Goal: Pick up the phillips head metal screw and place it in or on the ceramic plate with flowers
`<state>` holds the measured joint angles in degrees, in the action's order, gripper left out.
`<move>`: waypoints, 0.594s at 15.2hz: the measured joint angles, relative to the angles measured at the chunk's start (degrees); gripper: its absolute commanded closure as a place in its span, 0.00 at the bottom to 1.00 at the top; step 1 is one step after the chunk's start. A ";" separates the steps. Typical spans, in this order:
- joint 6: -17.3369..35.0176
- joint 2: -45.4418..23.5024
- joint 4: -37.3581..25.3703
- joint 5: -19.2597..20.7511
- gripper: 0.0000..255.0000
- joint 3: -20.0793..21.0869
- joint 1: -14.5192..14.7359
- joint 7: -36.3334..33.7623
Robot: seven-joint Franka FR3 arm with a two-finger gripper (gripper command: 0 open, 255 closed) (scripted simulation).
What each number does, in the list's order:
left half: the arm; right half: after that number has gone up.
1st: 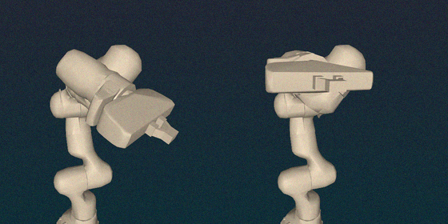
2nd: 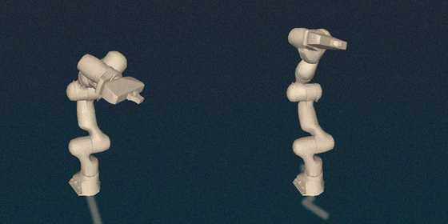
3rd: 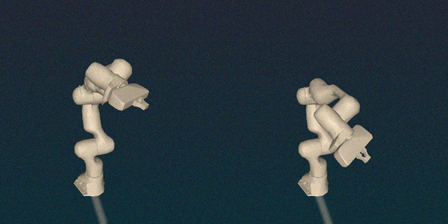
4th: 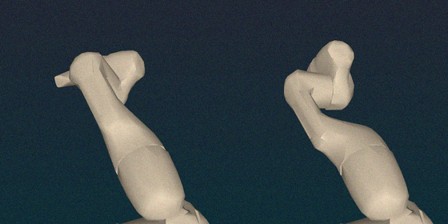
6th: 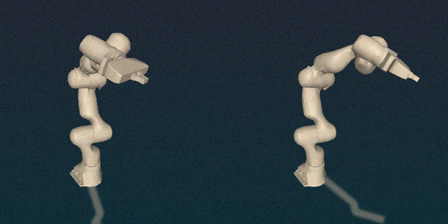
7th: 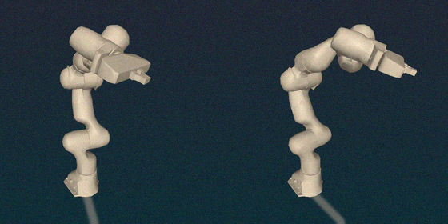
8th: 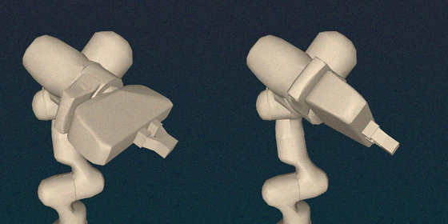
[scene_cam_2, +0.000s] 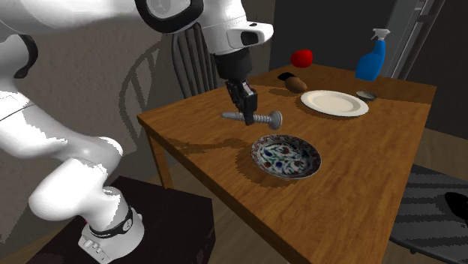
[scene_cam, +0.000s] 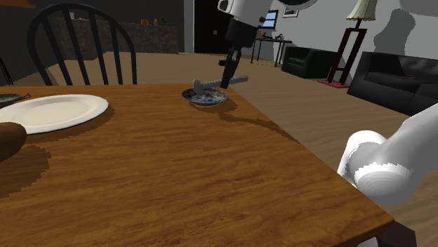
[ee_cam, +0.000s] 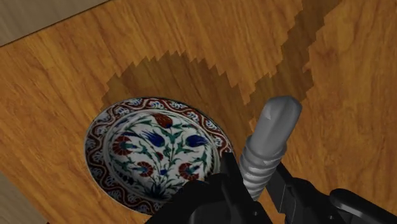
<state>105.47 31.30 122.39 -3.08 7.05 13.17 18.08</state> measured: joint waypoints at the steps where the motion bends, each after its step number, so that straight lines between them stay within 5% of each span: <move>1: 0.05 -2.14 -2.08 0.26 1.00 -0.34 -0.30 0.49; 9: 2.70 -14.92 -12.02 1.42 1.00 -4.41 -2.47 6.19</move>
<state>108.17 16.38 110.37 -1.67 2.64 10.70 24.27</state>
